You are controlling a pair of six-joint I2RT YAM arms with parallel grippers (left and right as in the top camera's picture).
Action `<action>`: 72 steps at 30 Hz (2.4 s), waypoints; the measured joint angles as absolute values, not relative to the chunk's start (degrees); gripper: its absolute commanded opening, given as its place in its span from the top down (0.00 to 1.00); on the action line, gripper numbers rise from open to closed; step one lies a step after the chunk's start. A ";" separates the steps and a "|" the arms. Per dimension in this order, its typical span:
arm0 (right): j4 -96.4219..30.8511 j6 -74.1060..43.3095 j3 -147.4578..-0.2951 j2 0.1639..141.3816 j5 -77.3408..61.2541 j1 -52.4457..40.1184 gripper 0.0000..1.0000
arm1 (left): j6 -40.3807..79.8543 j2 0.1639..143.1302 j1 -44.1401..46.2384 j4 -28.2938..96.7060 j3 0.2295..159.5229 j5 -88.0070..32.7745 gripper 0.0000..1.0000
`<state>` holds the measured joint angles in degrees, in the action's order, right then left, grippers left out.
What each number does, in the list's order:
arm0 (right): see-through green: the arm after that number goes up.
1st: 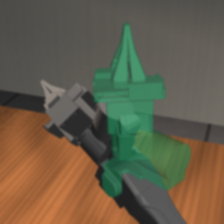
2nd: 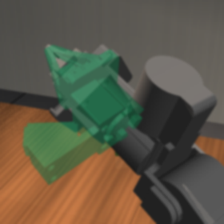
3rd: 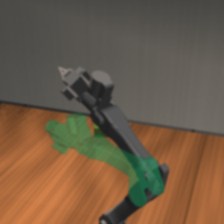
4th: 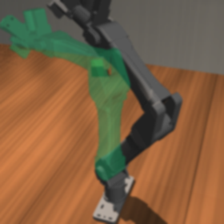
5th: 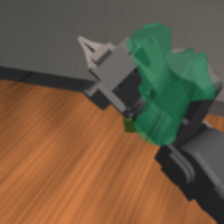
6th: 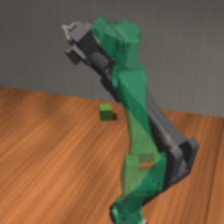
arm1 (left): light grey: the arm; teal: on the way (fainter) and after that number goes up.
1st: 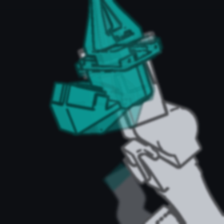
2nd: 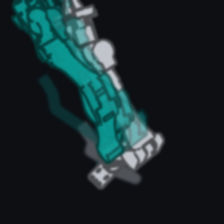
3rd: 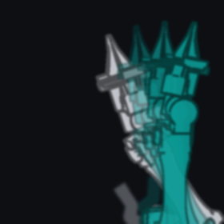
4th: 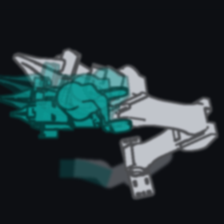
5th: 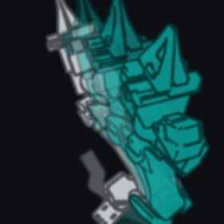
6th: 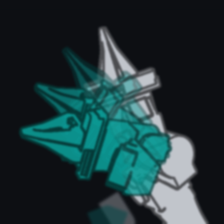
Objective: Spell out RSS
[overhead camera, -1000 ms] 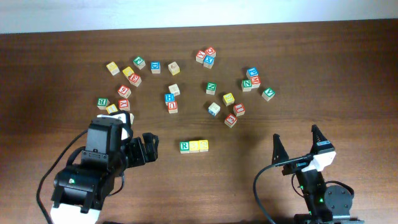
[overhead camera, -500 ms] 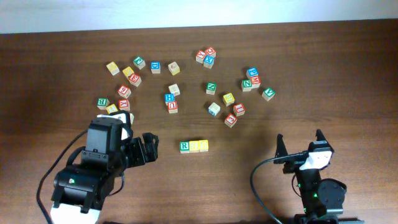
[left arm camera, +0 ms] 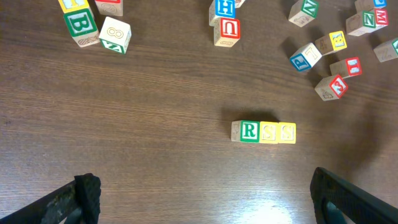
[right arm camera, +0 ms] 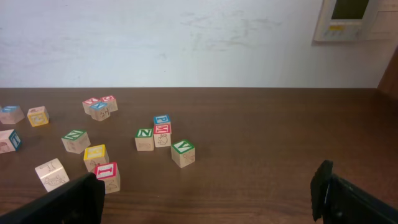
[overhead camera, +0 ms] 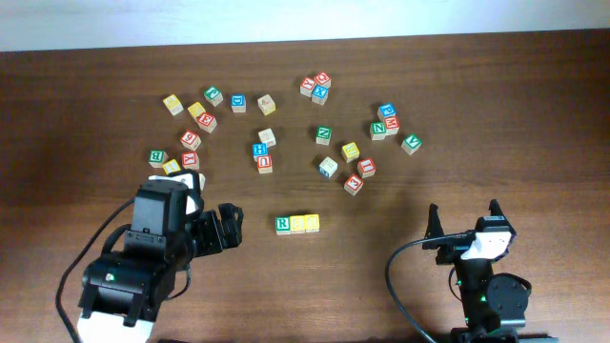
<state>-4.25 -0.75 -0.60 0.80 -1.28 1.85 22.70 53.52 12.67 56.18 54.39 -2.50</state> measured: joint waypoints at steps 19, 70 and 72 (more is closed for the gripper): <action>-4.25 -0.23 -0.60 0.80 -1.28 1.85 0.02 | 22.70 53.52 12.67 56.18 54.39 -2.50 0.01; -4.23 -0.21 -0.60 0.80 -1.26 1.85 0.02 | -5.23 19.11 -0.54 31.09 25.61 -10.57 0.01; -4.25 -0.14 -0.60 0.80 -1.26 1.85 0.02 | -5.85 16.21 -0.75 25.41 20.93 -10.59 0.01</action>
<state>-4.25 -0.14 -0.60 0.80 -1.26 1.85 -5.85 16.21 -0.75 25.41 20.93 -10.59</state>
